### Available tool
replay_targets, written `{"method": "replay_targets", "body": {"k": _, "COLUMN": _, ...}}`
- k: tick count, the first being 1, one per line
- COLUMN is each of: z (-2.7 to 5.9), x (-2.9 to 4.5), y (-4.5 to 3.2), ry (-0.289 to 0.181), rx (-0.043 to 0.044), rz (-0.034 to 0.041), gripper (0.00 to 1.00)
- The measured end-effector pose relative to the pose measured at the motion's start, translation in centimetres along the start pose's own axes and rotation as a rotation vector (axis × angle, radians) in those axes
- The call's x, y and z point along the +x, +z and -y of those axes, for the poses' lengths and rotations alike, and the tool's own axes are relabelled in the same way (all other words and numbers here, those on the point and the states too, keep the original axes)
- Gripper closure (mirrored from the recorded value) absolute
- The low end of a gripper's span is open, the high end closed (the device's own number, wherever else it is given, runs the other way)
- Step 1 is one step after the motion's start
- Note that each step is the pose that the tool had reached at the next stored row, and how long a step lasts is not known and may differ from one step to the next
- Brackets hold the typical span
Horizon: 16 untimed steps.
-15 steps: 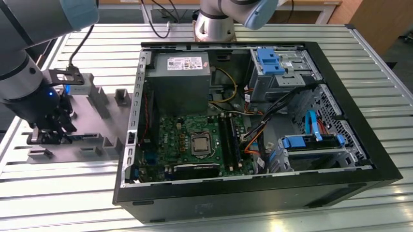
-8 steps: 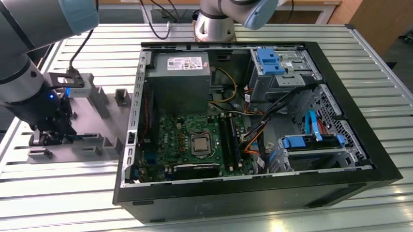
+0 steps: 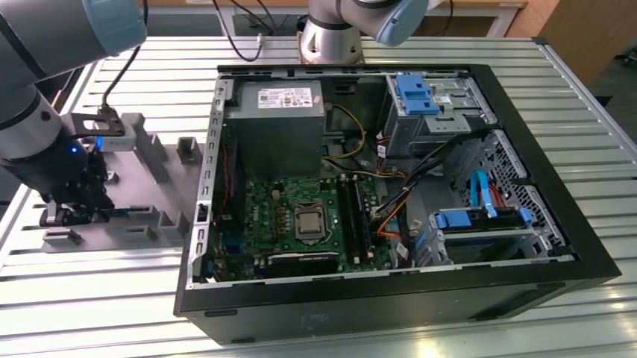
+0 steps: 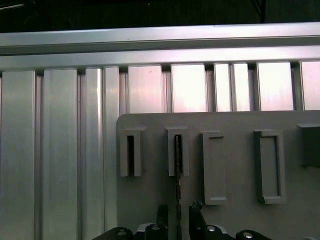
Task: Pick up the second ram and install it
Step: 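Pick up the second ram and move it above second insertion slot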
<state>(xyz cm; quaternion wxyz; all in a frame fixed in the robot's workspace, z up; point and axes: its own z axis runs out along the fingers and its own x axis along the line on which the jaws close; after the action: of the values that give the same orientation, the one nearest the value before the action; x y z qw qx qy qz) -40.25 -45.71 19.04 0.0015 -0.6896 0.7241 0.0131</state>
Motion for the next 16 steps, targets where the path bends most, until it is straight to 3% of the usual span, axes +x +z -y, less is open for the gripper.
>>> {"method": "replay_targets", "body": {"k": 6, "z": 0.00, "x": 0.00, "y": 0.00, "ry": 0.000, "rx": 0.0000, "rz": 0.0000, "gripper": 0.71}}
{"method": "replay_targets", "body": {"k": 7, "z": 0.00, "x": 0.00, "y": 0.00, "ry": 0.000, "rx": 0.0000, "rz": 0.0000, "gripper": 0.78}}
{"method": "replay_targets", "body": {"k": 13, "z": 0.00, "x": 0.00, "y": 0.00, "ry": 0.000, "rx": 0.0000, "rz": 0.0001, "gripper": 0.79}}
{"method": "replay_targets", "body": {"k": 14, "z": 0.00, "x": 0.00, "y": 0.01, "ry": 0.000, "rx": 0.0000, "rz": 0.0001, "gripper": 0.86}}
{"method": "replay_targets", "body": {"k": 16, "z": 0.00, "x": 0.00, "y": 0.01, "ry": 0.000, "rx": 0.0001, "rz": 0.0002, "gripper": 0.86}}
